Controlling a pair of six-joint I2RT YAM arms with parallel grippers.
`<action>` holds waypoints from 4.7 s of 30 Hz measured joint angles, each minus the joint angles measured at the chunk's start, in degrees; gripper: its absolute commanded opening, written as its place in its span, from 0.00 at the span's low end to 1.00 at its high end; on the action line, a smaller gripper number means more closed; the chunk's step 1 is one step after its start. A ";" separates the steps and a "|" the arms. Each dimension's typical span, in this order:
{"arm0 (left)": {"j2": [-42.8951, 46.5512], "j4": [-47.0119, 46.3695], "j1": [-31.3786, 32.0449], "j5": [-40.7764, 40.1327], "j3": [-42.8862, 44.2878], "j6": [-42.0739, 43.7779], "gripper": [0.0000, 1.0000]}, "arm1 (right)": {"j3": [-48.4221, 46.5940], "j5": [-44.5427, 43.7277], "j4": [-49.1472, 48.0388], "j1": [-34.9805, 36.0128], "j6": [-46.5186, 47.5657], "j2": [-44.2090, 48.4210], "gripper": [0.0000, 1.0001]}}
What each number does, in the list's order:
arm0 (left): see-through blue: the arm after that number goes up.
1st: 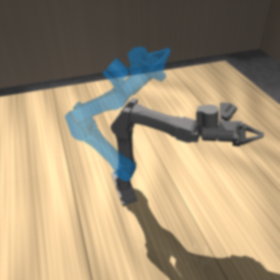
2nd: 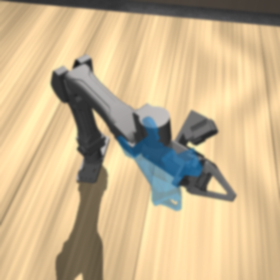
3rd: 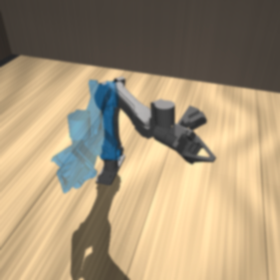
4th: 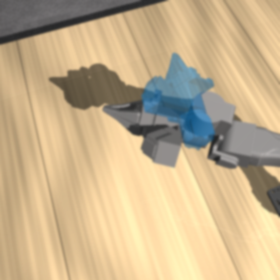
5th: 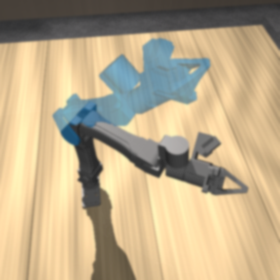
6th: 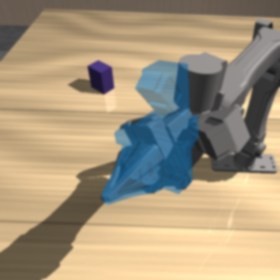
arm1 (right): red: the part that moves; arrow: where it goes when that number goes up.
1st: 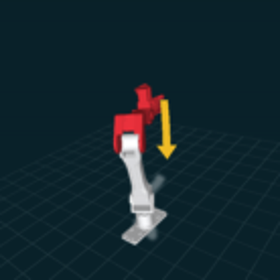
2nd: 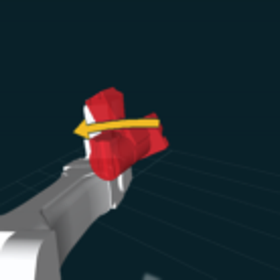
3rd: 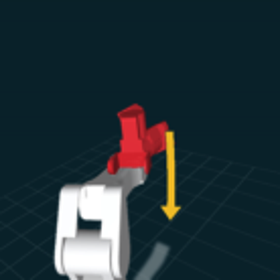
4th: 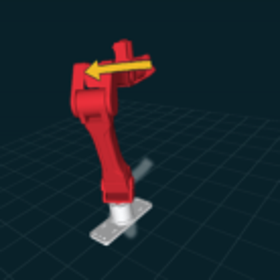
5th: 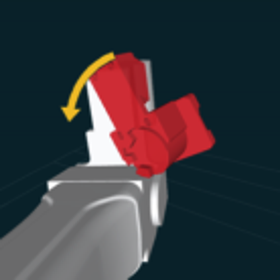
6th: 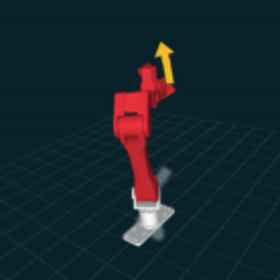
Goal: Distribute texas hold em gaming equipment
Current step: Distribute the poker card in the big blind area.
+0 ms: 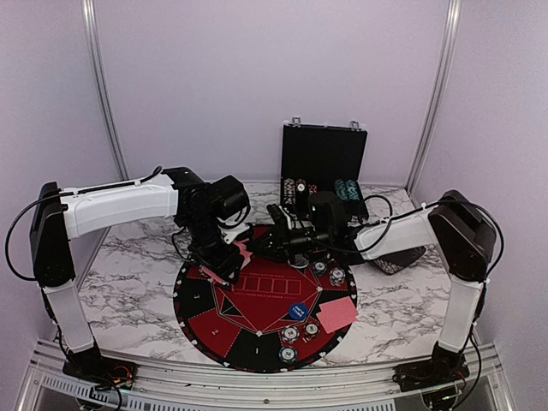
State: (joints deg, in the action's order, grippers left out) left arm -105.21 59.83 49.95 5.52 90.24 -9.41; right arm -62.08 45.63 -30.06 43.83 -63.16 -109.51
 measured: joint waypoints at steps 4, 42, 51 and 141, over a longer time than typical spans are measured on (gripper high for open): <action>0.00 0.02 -0.02 0.00 0.00 0.00 0.50 | 0.02 0.24 -0.57 0.00 -0.35 0.00 0.09; 3.17 -1.68 -1.88 -0.22 -6.64 -0.04 0.50 | 0.83 1.92 -5.46 -3.91 -4.57 0.00 0.00; 5.81 -2.49 -3.41 -0.20 -9.51 -0.04 0.50 | 0.83 1.95 -5.42 -5.38 -4.35 0.00 0.00; 9.70 -3.26 -6.05 0.48 -14.25 0.00 0.50 | -44.19 -14.86 29.38 -6.97 17.86 -34.32 0.22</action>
State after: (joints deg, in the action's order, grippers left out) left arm -95.50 56.58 43.90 6.00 75.99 -9.41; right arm -106.28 30.76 -0.69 36.86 -45.30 -143.83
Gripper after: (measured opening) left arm 0.659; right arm 0.178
